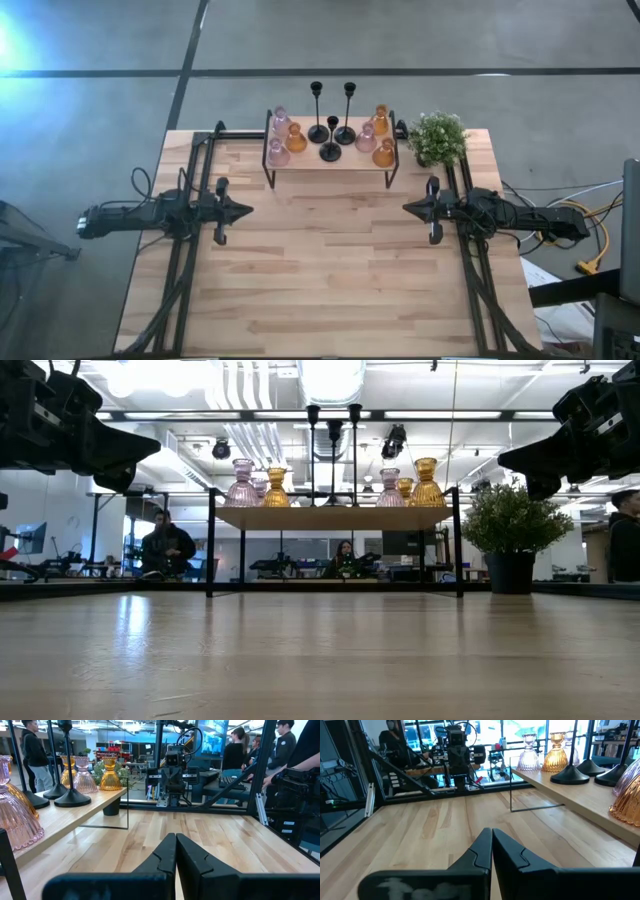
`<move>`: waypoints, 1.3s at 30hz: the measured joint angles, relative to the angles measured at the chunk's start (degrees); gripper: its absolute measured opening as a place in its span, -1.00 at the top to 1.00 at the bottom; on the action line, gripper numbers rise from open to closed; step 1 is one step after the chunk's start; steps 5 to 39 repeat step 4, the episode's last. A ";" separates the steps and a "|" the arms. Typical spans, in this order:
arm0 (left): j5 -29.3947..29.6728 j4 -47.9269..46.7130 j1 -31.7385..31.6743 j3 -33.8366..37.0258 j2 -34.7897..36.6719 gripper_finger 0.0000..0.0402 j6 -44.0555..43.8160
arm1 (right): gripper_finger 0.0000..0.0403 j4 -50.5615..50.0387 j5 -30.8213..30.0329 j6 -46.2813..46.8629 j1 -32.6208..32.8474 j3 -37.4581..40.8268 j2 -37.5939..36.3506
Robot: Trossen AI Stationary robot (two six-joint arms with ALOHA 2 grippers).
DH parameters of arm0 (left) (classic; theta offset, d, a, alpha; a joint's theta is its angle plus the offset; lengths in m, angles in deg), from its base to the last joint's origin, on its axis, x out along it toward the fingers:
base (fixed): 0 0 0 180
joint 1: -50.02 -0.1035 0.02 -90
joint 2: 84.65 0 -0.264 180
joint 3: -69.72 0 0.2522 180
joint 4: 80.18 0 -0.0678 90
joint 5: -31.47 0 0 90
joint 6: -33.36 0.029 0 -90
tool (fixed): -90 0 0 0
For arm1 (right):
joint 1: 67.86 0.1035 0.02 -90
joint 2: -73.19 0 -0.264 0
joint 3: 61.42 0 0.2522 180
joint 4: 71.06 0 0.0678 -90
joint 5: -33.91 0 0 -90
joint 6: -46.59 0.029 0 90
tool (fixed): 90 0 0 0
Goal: Pick & Place candle stick holders
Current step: Return to Home Position
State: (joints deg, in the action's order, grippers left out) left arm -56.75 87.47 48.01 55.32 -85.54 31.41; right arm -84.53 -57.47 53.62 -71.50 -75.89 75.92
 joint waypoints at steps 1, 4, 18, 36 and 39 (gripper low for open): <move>0.00 0.00 -0.01 0.00 -0.01 0.93 0.00 | 0.96 0.02 0.00 0.02 0.00 0.00 0.00; 0.00 0.00 -0.01 0.00 0.01 0.93 0.01 | 0.96 0.01 0.00 0.00 0.00 0.00 0.00; 0.00 0.00 -0.01 0.00 0.01 0.93 0.01 | 0.96 0.01 0.00 0.00 0.00 0.00 0.00; 0.00 0.00 -0.01 0.00 0.01 0.93 0.01 | 0.96 0.01 0.00 0.00 0.00 0.00 0.00; 0.00 0.00 -0.01 0.00 0.01 0.93 0.01 | 0.96 0.01 0.00 0.00 0.00 0.00 0.00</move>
